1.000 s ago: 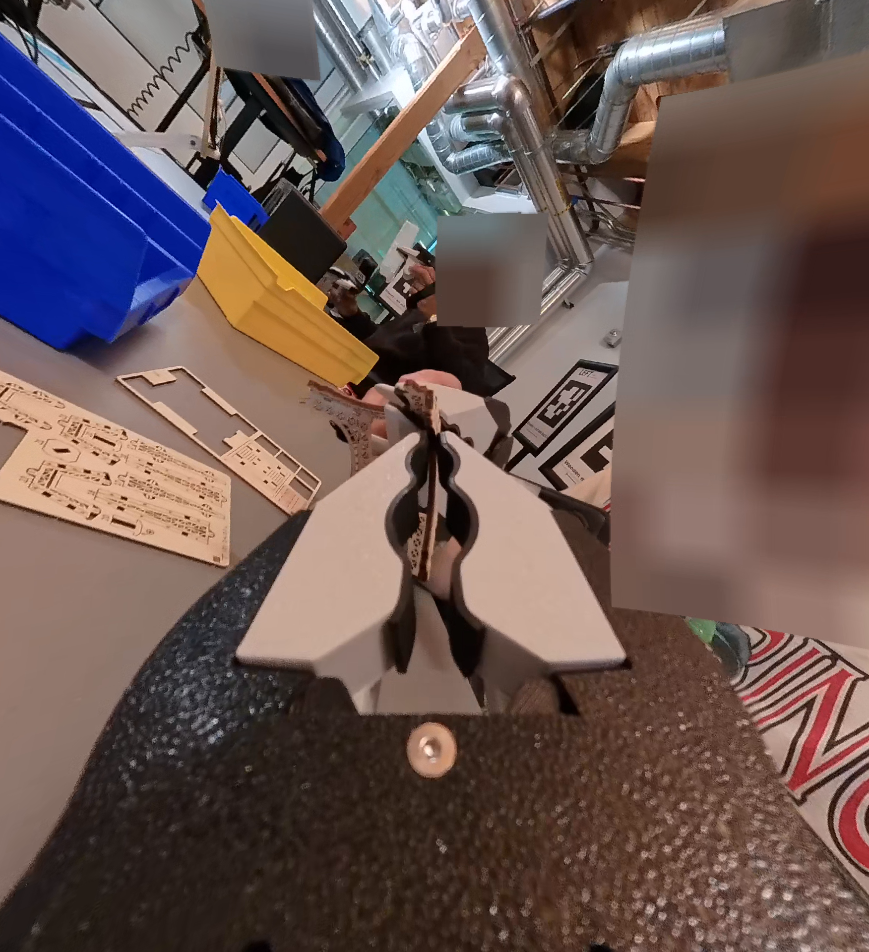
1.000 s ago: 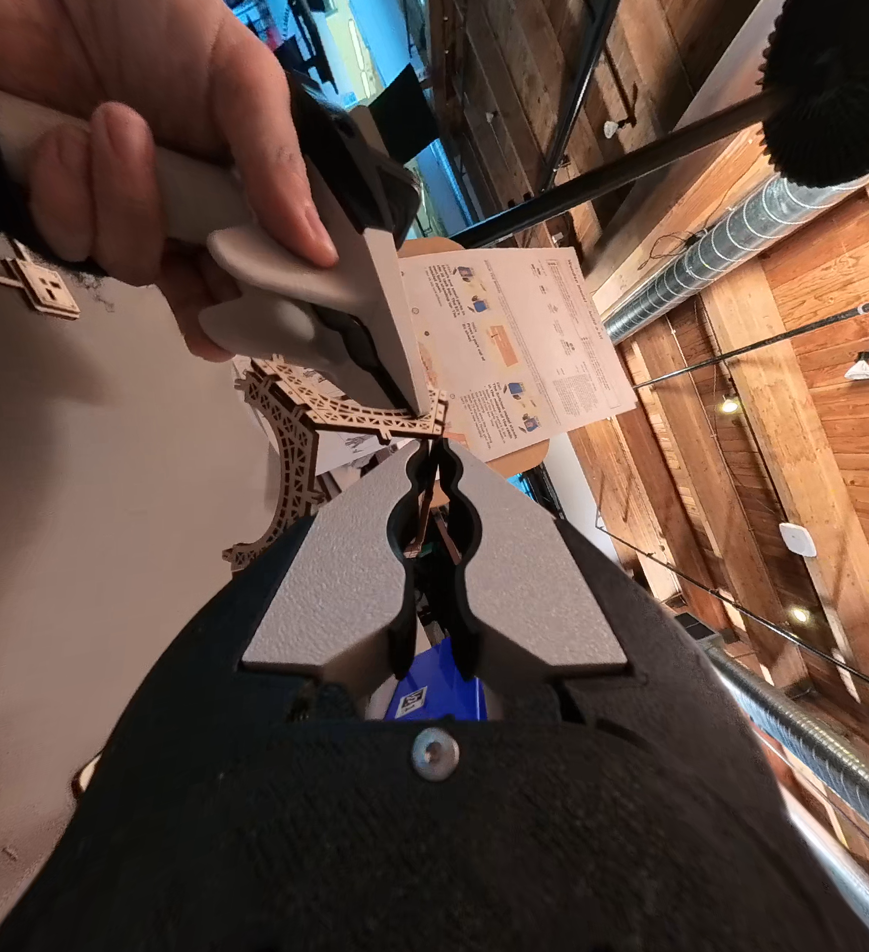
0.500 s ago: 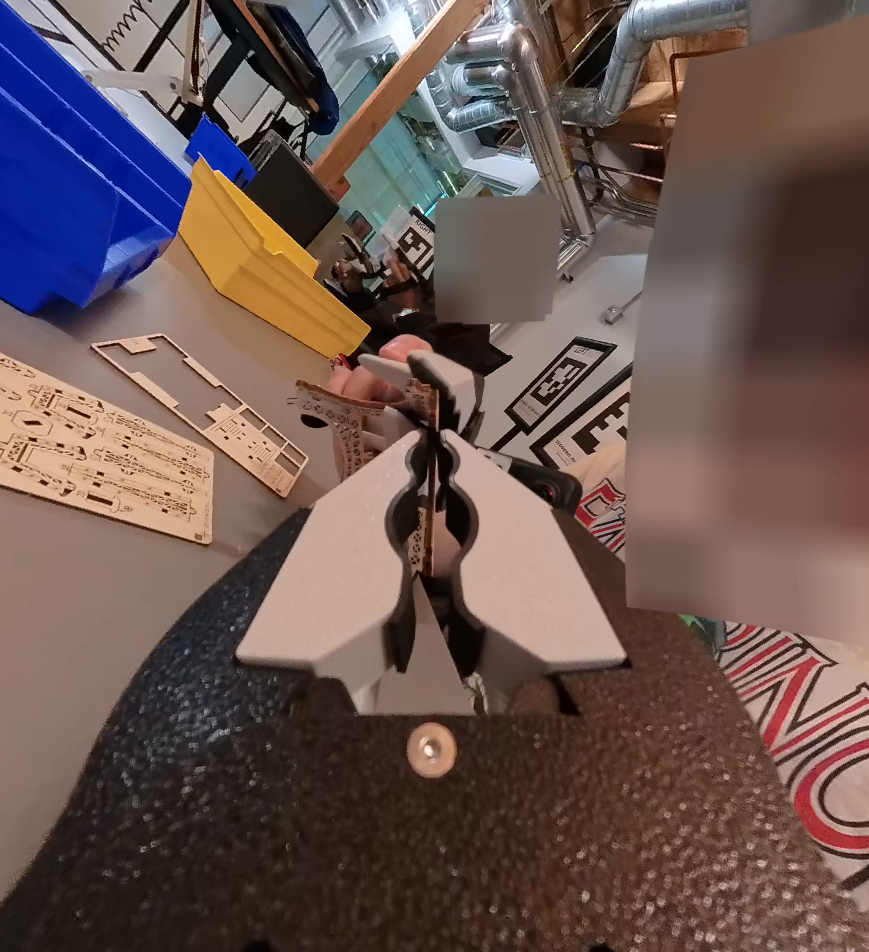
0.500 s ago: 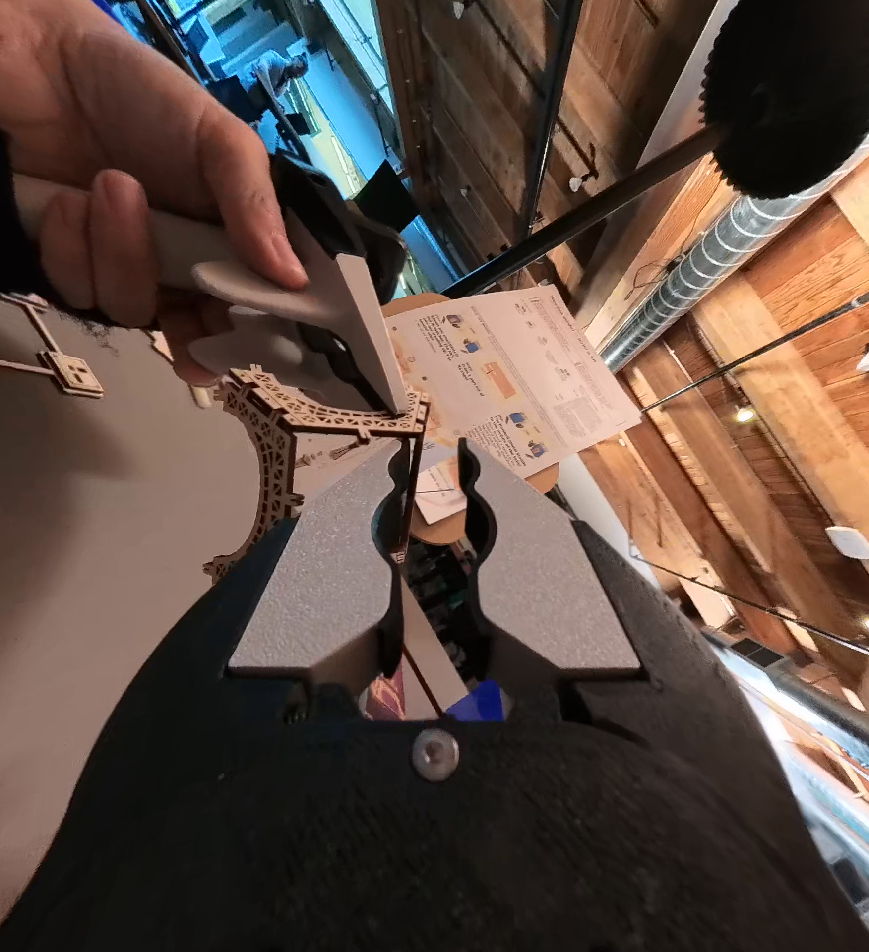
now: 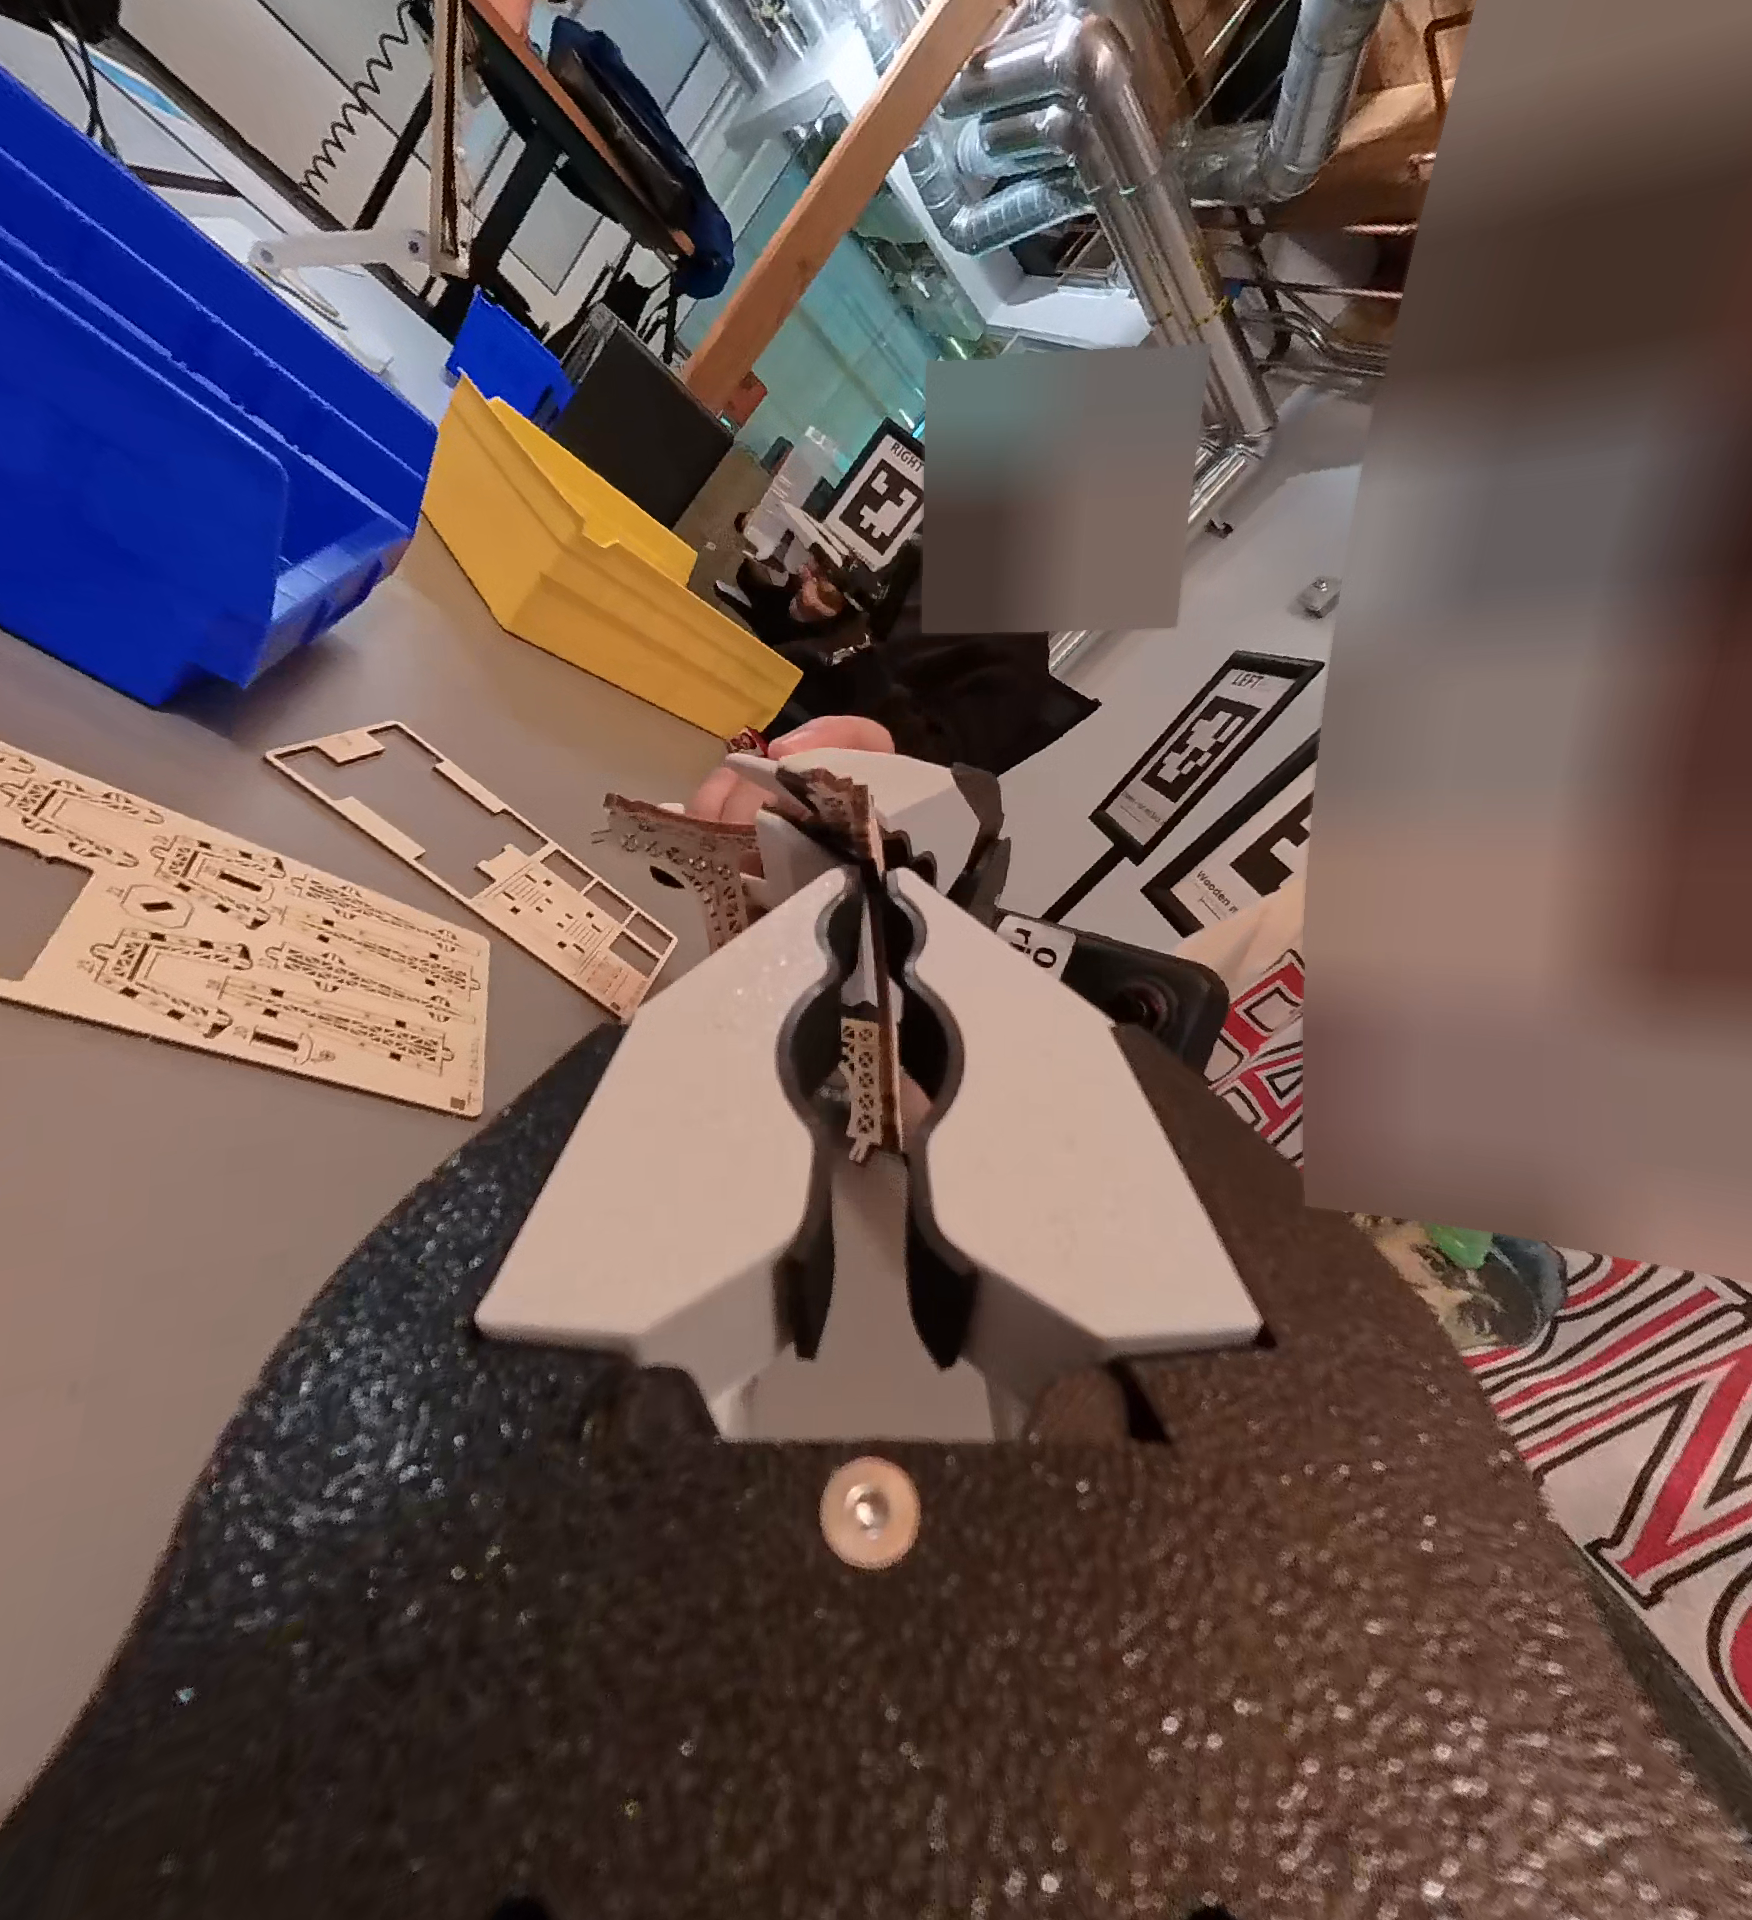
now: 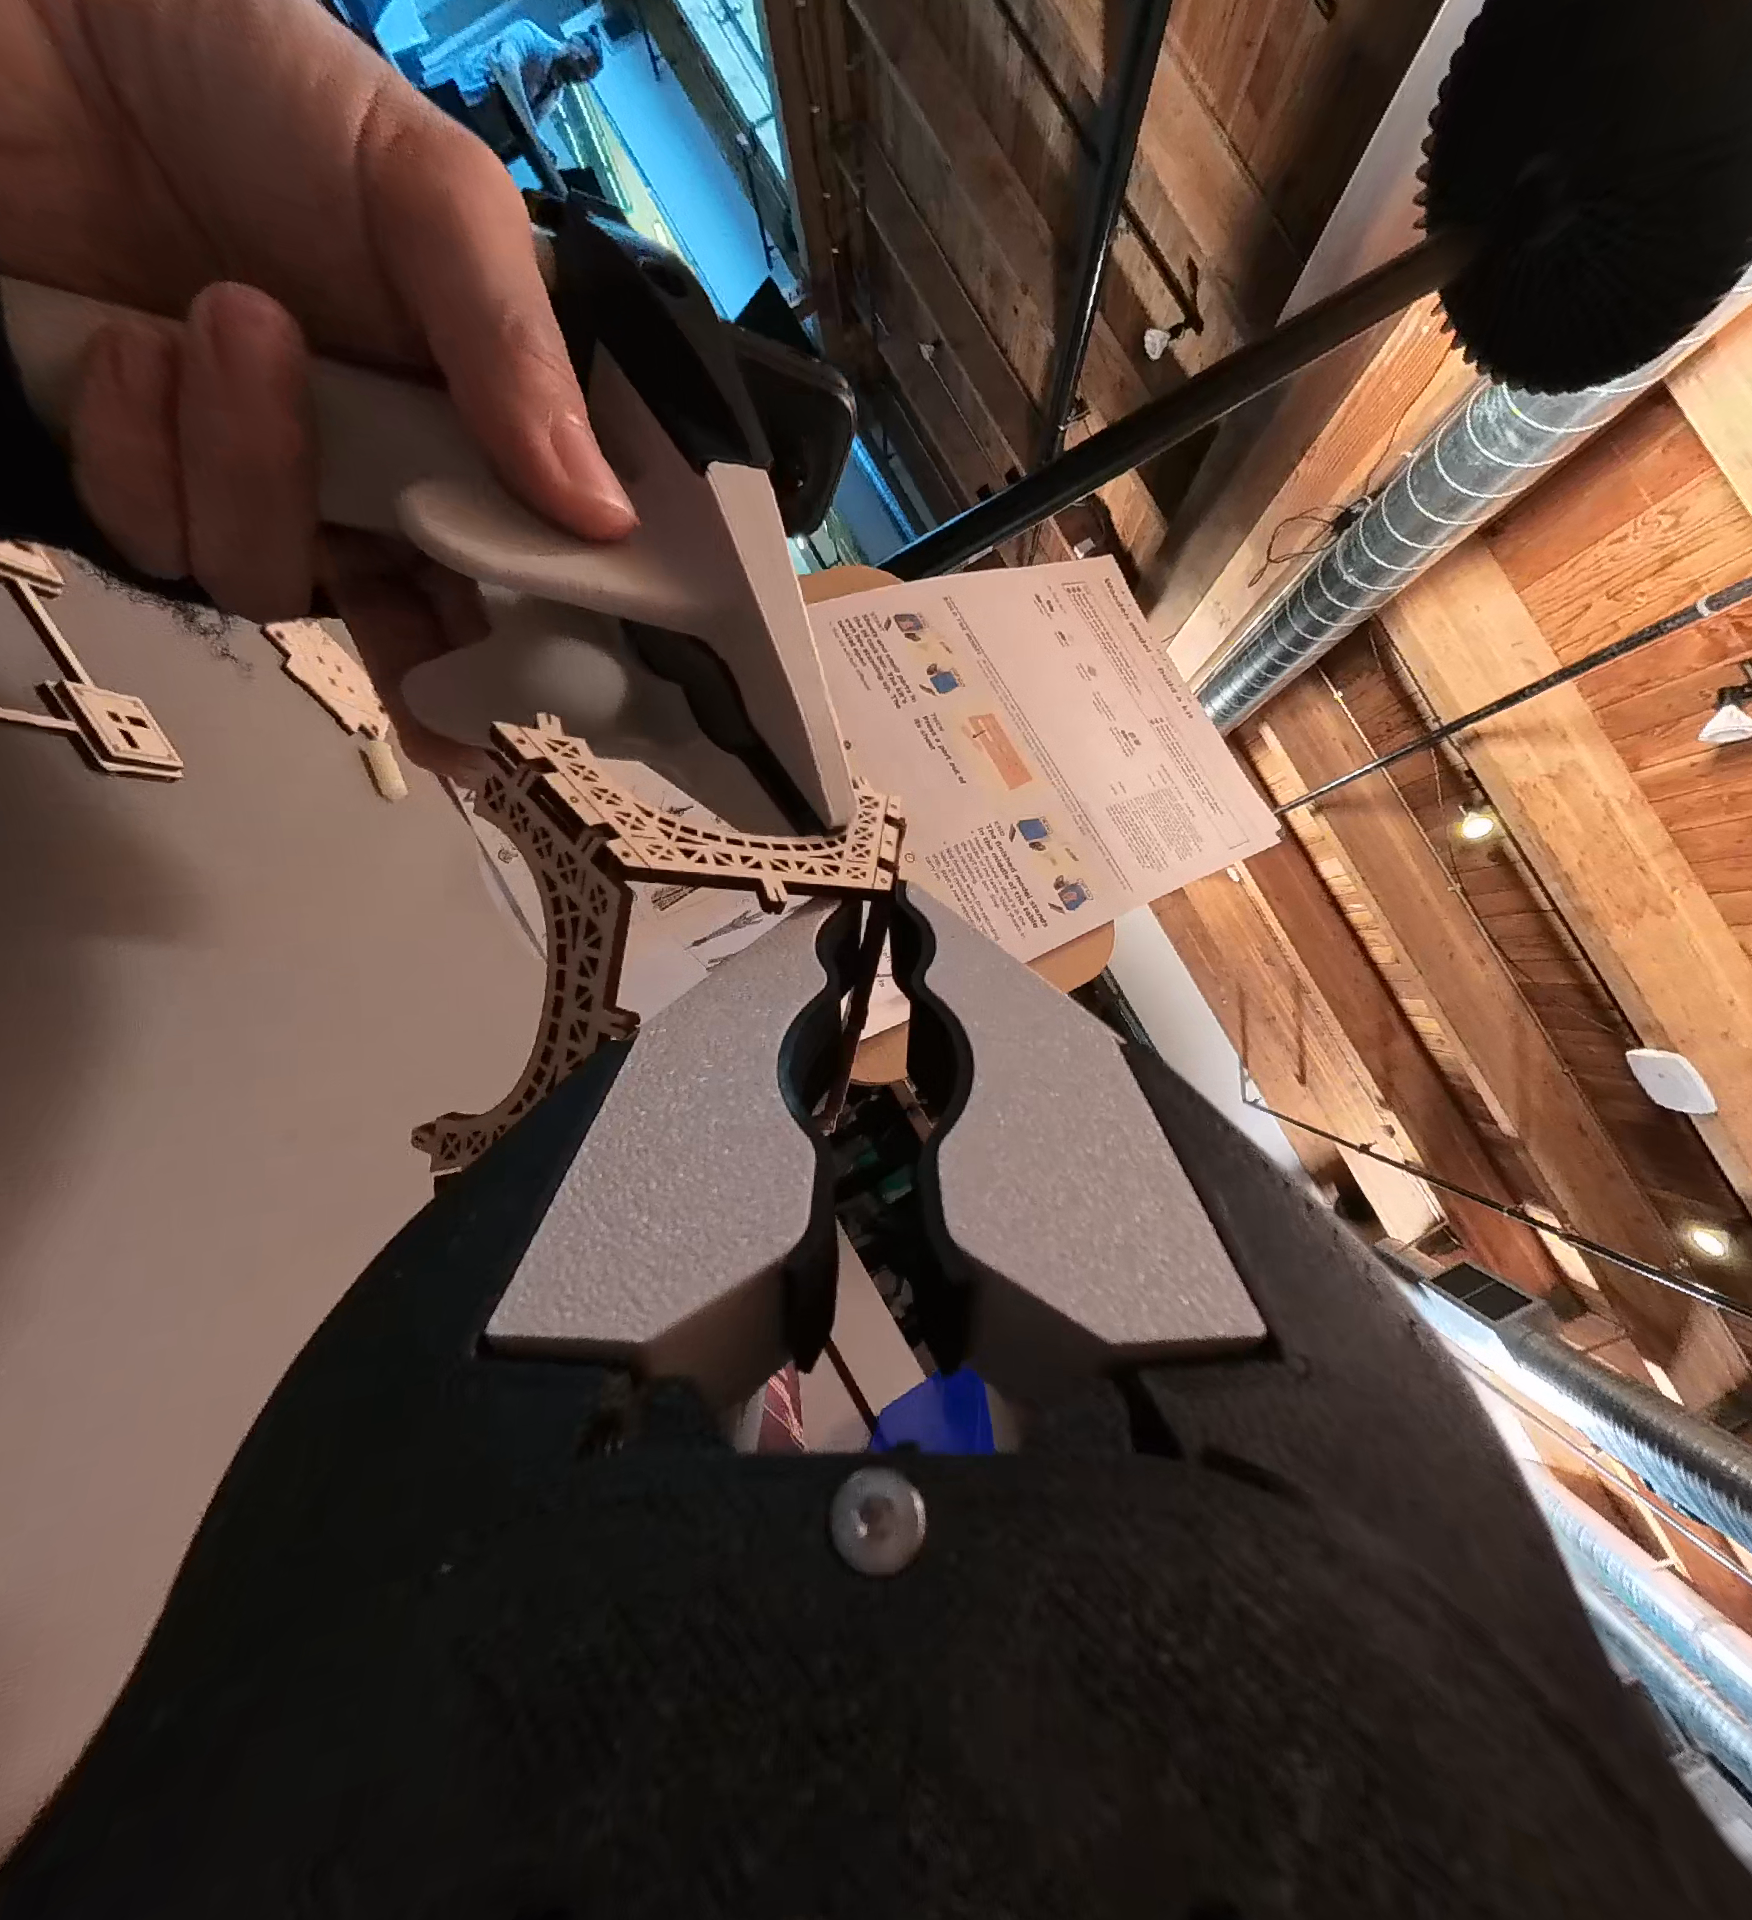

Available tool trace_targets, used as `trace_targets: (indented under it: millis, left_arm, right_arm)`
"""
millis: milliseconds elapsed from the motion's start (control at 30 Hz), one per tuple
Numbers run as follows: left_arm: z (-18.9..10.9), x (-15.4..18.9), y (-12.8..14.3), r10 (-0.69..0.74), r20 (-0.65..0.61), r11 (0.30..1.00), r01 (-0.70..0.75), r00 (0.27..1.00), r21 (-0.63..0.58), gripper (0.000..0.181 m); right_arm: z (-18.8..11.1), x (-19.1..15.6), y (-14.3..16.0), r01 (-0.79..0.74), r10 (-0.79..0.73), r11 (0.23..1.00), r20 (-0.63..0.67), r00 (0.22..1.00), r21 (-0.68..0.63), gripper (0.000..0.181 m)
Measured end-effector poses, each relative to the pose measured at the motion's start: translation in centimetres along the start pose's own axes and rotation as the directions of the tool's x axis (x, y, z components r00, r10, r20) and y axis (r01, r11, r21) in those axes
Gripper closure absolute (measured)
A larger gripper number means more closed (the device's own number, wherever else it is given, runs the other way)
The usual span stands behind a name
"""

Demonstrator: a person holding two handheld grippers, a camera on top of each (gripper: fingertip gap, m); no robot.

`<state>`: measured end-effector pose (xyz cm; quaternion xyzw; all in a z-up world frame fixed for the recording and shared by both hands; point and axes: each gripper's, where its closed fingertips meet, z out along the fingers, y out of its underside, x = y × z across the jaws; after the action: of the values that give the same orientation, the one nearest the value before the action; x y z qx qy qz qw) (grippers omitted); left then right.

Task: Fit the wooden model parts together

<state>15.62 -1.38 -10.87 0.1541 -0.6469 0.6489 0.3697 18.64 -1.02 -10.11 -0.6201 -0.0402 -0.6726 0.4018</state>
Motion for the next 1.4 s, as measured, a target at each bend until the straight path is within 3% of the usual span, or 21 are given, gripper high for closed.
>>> trace_targets:
  millis: [433,700,833,967,1400]
  left_arm:
    - [0.0,-0.3,-0.3,-0.091,-0.015,0.995,0.091,0.996,0.035,0.180]
    - [-0.1,-0.6,-0.1,-0.061,0.018,0.998,0.061,0.998,0.018,0.181]
    - [-0.1,-0.5,0.1,-0.094,-0.002,0.996,0.094,0.996,0.002,0.181]
    - [-0.1,-0.3,0.3,-0.106,-0.032,0.994,0.106,0.994,-0.008,0.181]
    - [-0.8,-0.3,1.2,-0.096,-0.027,0.991,0.093,0.995,-0.093,0.181]
  right_arm:
    - [0.0,-0.2,0.4,0.061,-0.061,0.998,-0.003,0.998,-0.030,0.179]
    - [0.0,-0.4,0.4,0.085,-0.085,0.996,-0.007,0.996,-0.029,0.178]
    - [-0.1,-0.4,0.1,0.042,-0.042,0.999,-0.008,0.999,0.001,0.166]
    - [-0.1,-0.8,0.0,0.023,-0.024,1.000,0.024,0.999,0.017,0.176]
    - [-0.2,-1.9,-0.5,0.075,-0.075,0.997,0.128,0.989,0.000,0.178]
